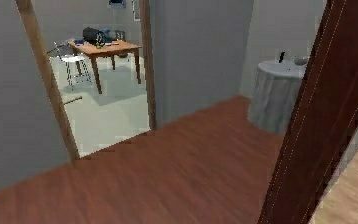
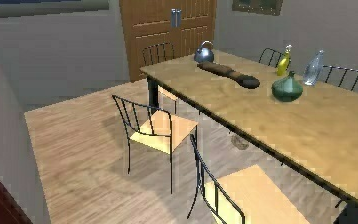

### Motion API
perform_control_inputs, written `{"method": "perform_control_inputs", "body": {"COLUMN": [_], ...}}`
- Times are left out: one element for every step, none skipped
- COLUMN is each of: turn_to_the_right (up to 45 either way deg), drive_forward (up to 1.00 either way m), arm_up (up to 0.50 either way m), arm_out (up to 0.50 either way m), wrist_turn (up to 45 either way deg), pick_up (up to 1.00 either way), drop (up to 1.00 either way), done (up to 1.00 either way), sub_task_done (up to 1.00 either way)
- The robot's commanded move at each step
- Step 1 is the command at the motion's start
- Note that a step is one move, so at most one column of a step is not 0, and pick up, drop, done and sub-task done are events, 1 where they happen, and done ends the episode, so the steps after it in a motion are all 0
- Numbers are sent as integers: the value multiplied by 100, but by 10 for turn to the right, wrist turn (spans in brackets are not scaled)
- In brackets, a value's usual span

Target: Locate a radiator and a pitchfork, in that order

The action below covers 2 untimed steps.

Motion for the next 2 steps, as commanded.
{"method": "perform_control_inputs", "body": {"turn_to_the_right": [-60, 0], "drive_forward": [0, 90], "arm_up": [0, 0], "arm_out": [0, 0], "wrist_turn": [0, 0], "pick_up": [0, 0], "drop": [0, 0], "done": [0, 0], "sub_task_done": [0, 0]}}
